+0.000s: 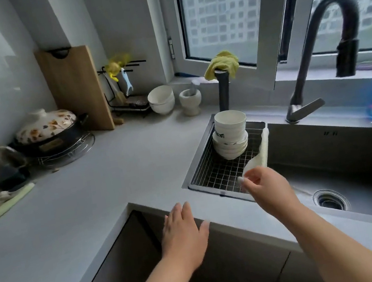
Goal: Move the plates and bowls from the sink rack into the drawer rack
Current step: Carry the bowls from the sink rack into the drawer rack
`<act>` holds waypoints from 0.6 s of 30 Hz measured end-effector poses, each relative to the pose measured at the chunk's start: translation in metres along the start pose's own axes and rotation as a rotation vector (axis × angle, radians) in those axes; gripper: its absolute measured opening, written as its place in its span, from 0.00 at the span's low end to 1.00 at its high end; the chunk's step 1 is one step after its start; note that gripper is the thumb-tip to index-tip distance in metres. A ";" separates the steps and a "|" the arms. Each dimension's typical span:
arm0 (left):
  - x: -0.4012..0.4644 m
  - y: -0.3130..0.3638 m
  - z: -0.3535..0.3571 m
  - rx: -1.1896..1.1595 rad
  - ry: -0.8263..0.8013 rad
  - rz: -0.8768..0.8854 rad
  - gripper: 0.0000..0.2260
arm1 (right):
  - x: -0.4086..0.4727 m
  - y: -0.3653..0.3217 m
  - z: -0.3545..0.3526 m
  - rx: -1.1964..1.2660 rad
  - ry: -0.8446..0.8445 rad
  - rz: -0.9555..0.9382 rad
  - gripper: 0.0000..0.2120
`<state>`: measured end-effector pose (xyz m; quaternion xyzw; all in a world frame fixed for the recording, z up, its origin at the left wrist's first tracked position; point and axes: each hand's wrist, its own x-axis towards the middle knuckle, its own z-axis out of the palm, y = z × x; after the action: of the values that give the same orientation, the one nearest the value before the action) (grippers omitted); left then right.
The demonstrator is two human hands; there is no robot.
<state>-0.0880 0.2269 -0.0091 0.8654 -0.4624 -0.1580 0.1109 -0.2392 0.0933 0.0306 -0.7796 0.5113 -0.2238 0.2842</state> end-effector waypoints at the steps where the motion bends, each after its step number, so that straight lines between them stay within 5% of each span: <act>1: 0.010 0.001 0.001 -0.002 -0.020 0.004 0.32 | 0.012 0.001 0.001 0.007 0.012 0.005 0.13; 18: 0.129 0.021 0.046 0.150 -0.156 -0.119 0.41 | 0.237 0.030 0.031 -0.152 -0.059 -0.035 0.23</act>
<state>-0.0538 0.1052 -0.0661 0.8823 -0.4278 -0.1964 0.0000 -0.1502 -0.1288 0.0016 -0.8139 0.5046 -0.1662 0.2353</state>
